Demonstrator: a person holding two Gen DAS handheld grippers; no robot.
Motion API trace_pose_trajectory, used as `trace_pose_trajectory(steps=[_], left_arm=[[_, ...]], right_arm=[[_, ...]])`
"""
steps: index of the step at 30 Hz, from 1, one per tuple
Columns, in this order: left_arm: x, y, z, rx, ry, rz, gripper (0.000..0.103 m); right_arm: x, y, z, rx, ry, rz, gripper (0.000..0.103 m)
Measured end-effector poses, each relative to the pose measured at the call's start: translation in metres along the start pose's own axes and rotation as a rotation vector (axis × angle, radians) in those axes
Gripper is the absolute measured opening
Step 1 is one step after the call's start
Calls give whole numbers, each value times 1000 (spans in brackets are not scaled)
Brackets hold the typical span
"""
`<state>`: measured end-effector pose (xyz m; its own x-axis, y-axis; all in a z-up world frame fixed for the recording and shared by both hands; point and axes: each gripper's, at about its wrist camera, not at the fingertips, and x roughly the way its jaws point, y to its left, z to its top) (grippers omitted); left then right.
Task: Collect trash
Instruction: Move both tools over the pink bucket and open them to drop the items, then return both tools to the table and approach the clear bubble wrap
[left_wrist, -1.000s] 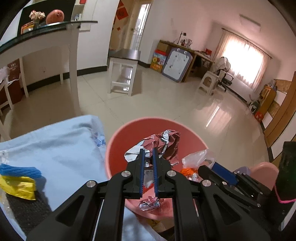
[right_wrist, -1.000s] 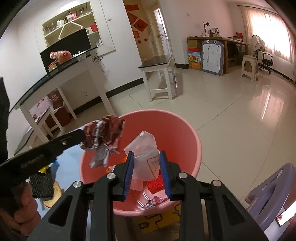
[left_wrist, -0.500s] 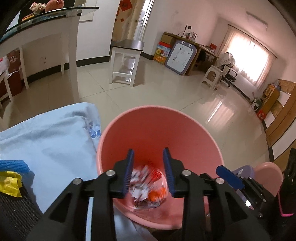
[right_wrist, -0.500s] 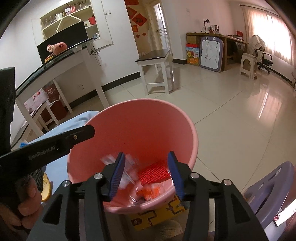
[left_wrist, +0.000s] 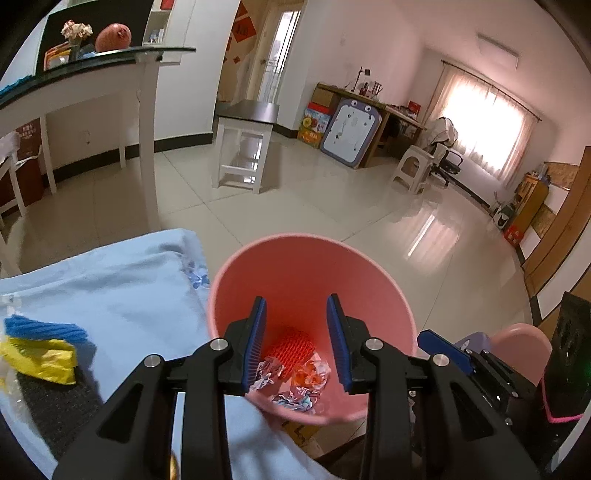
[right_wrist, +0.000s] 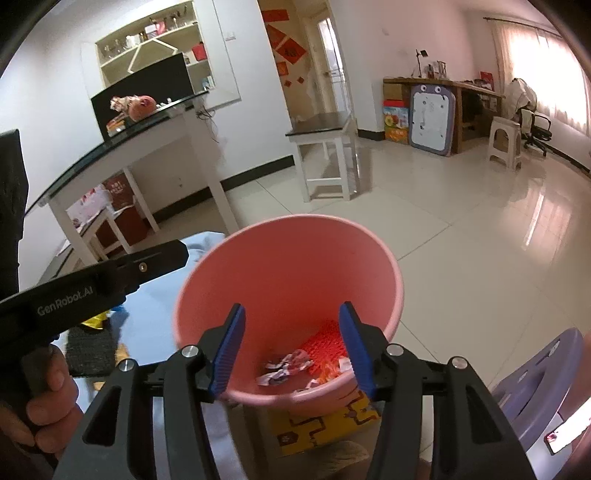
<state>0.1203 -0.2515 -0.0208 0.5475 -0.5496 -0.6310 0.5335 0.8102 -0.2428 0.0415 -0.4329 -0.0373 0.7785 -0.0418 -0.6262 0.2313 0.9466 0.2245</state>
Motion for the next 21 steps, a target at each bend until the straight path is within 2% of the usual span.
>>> trace_pose_trajectory(steps=[11, 21], left_arm=[[-67, 17, -15, 12, -74, 14, 34], [-124, 64, -40, 13, -123, 99, 34]], right_arm=[[-42, 39, -9, -34, -31, 90, 54], [-49, 87, -20, -99, -7, 163, 54]])
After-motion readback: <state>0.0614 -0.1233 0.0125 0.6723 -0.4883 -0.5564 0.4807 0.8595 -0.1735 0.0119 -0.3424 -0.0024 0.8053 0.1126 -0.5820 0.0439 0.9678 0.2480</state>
